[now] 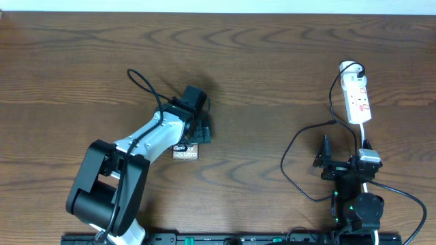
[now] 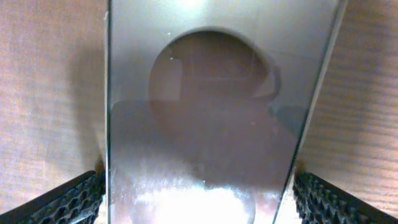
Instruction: Plug charger to phone and switch on socket
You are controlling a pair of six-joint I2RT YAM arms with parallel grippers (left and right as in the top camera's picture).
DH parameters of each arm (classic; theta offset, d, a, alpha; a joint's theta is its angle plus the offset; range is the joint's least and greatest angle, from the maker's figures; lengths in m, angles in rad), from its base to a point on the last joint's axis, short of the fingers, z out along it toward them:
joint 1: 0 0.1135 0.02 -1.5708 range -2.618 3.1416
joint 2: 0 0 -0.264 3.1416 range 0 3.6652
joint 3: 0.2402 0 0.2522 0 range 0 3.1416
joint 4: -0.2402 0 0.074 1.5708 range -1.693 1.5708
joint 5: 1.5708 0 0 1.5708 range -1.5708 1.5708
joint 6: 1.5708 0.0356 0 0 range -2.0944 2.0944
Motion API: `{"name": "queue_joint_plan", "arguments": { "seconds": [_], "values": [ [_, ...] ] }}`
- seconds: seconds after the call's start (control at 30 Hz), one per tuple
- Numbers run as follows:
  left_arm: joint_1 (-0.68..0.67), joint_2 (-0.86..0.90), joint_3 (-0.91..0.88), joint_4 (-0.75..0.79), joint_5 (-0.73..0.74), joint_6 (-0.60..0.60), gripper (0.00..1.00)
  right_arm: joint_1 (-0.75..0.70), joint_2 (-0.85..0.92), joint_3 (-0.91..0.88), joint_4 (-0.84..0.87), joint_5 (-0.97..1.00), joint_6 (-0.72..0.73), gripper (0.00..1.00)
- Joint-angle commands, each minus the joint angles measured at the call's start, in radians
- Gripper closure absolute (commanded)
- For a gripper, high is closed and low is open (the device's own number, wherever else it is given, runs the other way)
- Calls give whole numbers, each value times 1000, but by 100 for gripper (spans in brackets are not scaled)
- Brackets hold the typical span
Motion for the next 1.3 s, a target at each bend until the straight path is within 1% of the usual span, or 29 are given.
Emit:
{"name": "queue_joint_plan", "arguments": {
  "seconds": [0.0, 0.07, 0.13, 0.17, 0.27, 0.33, 0.43, 1.27],
  "values": [
    [2, 49, -39, -52, 81, -117, 2, 10, -5, -1, -3, -3, -13, 1],
    [2, 49, -38, -50, 77, -122, 2, 10, -5, -1, -3, -3, -13, 1],
    [2, 49, -37, -47, 24, -118, 2, 10, -5, -1, -3, -3, -13, 1],
    [2, 49, -37, -41, -2, -98, 2, 10, -5, -1, -3, -3, -13, 1],
    [2, 49, -37, 1, -71, 26, 2, 10, -5, -1, -3, -3, -13, 1],
    [2, 49, -37, 33, -79, 106, 2, 10, -5, -1, -3, -3, -13, 1],
    [2, 49, -37, 72, -79, 173, 2, 10, -5, -1, -3, -3, -13, 1],
    [2, 50, -38, 97, -79, 175, 2, 10, -5, -1, -3, -3, -13, 1]
  ]
}}
